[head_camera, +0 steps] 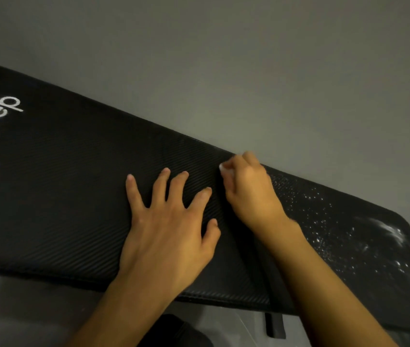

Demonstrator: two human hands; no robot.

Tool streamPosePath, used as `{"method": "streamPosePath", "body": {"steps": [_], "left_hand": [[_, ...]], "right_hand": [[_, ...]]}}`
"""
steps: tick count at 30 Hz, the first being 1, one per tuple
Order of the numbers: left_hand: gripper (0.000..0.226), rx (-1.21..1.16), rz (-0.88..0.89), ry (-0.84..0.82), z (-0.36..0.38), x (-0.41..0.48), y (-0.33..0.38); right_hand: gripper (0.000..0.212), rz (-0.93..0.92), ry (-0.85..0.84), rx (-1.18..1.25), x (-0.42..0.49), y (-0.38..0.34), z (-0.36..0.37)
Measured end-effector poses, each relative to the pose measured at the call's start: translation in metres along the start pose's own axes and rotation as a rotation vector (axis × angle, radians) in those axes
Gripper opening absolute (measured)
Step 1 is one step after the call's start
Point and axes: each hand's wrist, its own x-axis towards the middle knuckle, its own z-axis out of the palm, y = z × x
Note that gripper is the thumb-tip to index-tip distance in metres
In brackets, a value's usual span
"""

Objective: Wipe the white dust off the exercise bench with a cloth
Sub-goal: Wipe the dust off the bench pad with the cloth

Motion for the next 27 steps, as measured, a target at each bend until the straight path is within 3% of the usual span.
{"method": "streamPosePath", "body": {"steps": [4, 11, 15, 17, 23, 27], "left_hand": [[0.061, 0.003, 0.003, -0.005, 0.001, -0.001, -0.002], [0.060, 0.008, 0.004, 0.006, 0.001, 0.000, -0.001], [0.062, 0.020, 0.006, -0.003, 0.001, 0.001, -0.001], [0.063, 0.024, 0.002, -0.013, 0.000, 0.001, -0.001], [0.058, -0.007, 0.010, 0.022, 0.002, 0.000, -0.002], [0.057, 0.004, 0.017, 0.026, 0.003, 0.001, -0.001]], "right_hand": [[0.025, 0.151, -0.026, -0.040, 0.051, -0.003, 0.011], [0.023, -0.124, -0.057, 0.020, 0.000, -0.014, 0.007], [0.027, 0.058, -0.021, -0.056, 0.026, -0.005, 0.009], [0.026, 0.065, -0.023, -0.083, 0.028, -0.009, 0.009], [0.023, -0.120, -0.087, -0.018, -0.073, -0.020, -0.014], [0.025, -0.114, -0.103, 0.079, -0.114, -0.012, -0.023]]}}
